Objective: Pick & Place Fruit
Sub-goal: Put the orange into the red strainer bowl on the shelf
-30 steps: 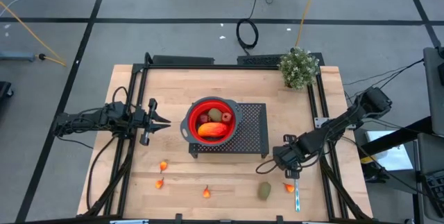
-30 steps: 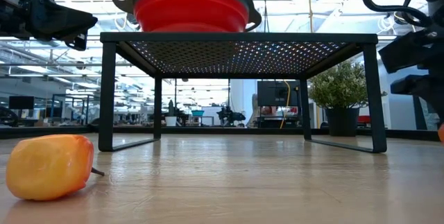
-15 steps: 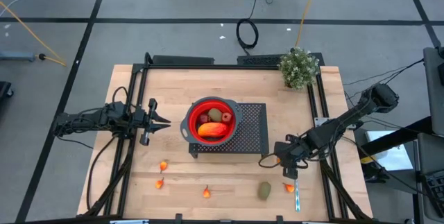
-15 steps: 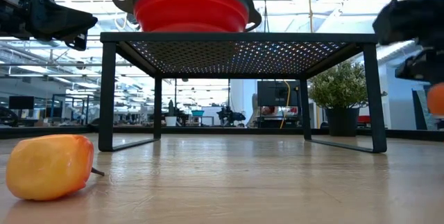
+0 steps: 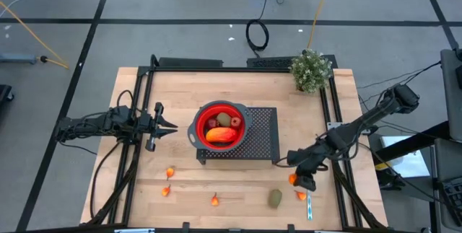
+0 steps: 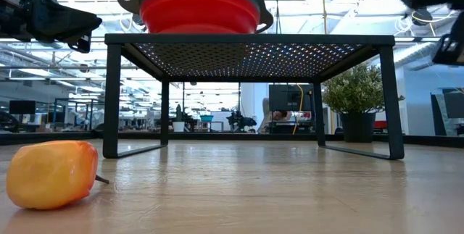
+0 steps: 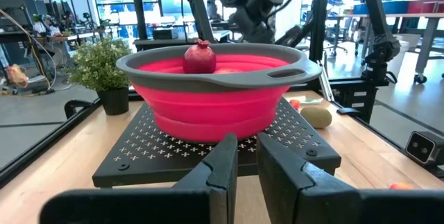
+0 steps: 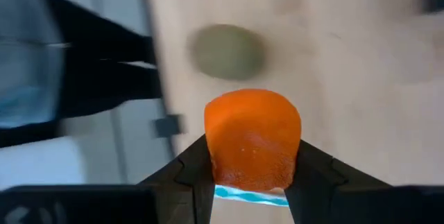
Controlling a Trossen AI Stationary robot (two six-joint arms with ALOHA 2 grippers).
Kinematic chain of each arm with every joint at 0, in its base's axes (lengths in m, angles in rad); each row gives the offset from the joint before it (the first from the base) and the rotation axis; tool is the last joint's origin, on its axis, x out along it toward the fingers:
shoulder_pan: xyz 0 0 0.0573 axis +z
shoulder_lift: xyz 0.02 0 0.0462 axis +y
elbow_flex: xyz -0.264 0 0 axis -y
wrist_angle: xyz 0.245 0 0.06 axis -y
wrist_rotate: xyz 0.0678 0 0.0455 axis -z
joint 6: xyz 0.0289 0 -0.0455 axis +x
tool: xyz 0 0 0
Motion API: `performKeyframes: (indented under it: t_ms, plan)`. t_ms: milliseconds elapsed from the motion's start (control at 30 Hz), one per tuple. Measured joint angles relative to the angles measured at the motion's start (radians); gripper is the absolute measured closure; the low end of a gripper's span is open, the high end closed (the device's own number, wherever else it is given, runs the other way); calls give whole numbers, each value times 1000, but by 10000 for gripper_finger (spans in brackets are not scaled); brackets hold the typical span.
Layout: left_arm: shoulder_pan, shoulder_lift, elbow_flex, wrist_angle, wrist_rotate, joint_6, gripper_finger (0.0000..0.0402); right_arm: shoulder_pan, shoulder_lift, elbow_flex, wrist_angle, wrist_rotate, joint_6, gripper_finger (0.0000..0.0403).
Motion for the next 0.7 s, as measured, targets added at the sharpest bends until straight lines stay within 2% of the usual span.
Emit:
performKeyframes:
  t_ms: [267,700]
  plan:
    - [0,0,0,0,0,0,344,0,-9,0,326,-7,19,275]
    - [0,0,0,0,0,0,344,0,-8,0,802,189,-102,275]
